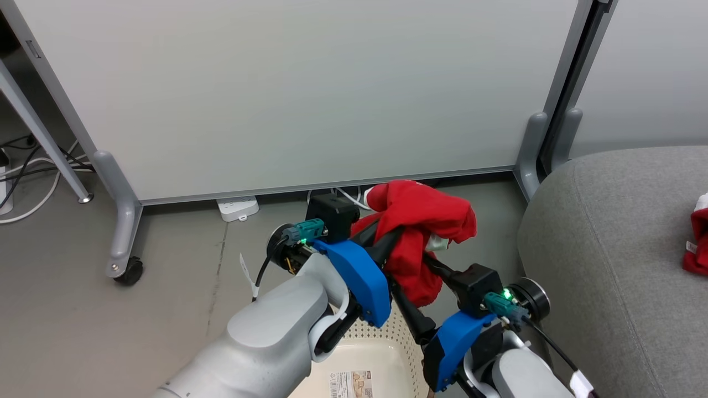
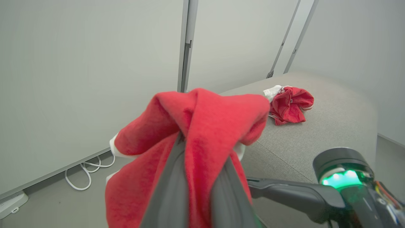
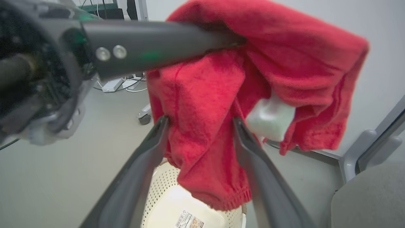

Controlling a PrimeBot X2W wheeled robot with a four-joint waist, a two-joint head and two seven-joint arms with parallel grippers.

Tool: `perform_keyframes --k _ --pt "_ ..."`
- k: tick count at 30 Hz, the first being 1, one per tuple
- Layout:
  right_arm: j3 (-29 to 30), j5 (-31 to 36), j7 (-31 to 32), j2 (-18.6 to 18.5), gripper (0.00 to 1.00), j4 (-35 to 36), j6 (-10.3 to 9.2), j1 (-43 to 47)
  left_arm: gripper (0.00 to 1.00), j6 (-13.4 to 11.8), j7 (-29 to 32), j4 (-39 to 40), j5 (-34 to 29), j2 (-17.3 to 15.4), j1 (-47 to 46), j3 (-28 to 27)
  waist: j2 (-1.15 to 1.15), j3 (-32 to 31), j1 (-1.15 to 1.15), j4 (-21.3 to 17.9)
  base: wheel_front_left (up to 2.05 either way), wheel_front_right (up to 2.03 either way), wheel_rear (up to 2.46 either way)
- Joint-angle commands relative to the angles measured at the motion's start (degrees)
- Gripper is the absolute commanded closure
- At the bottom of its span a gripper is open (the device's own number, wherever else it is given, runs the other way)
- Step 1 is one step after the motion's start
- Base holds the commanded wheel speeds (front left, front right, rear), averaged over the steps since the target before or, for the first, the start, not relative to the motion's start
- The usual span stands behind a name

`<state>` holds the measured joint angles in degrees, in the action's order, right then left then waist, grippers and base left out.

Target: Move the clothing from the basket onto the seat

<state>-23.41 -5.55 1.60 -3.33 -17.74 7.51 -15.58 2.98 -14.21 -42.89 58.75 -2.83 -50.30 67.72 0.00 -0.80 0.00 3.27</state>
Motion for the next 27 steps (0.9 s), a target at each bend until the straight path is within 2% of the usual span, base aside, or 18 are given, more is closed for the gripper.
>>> perform_keyframes --k 1,10,17,18,19,20,27 --pt "-0.47 0.14 0.17 0.05 0.0 -1.46 -0.05 -1.64 1.0 -0.23 -0.26 0.09 0.41 -0.12 -0.54 0.44 0.0 -0.01 0.0 0.08 0.0 0.0 0.0" --pt "-2.75 0.71 -0.91 0.42 0.0 -11.73 -0.05 -8.68 1.0 -0.15 -0.66 0.35 2.1 -0.12 -0.25 2.25 0.0 -0.39 0.0 0.81 0.0 0.0 0.0" --pt "-5.96 -2.32 -3.14 0.47 0.0 -18.24 -0.04 -12.79 1.0 -0.23 -0.74 0.61 3.19 -0.11 -0.05 3.25 0.0 -0.82 0.0 1.52 0.0 0.0 0.0" --pt "-6.4 -2.99 -3.31 0.46 0.53 -18.95 -0.05 -13.17 1.0 -0.28 -0.77 0.67 3.22 -0.11 -0.01 3.41 0.0 -0.88 0.0 1.62 0.0 0.0 0.0" --pt "-6.79 -3.56 -3.41 0.46 0.66 -19.69 -0.05 -13.54 1.0 -0.33 -0.8 0.72 3.32 -0.11 0.0 3.55 0.0 -0.93 0.0 1.72 0.0 0.0 0.0" --pt "-7.07 -4.03 -3.64 0.46 1.0 -20.3 -0.04 -13.84 1.0 -0.36 -0.82 0.74 3.45 -0.11 0.01 3.68 0.0 -0.99 0.0 1.8 0.0 0.0 0.0" --pt "-8.66 -6.27 -5.4 0.46 1.0 -22.88 -0.05 -15.13 1.0 -0.57 -0.95 0.19 3.85 -0.11 -0.38 4.11 0.0 -1.13 0.0 1.68 0.0 0.0 0.0"
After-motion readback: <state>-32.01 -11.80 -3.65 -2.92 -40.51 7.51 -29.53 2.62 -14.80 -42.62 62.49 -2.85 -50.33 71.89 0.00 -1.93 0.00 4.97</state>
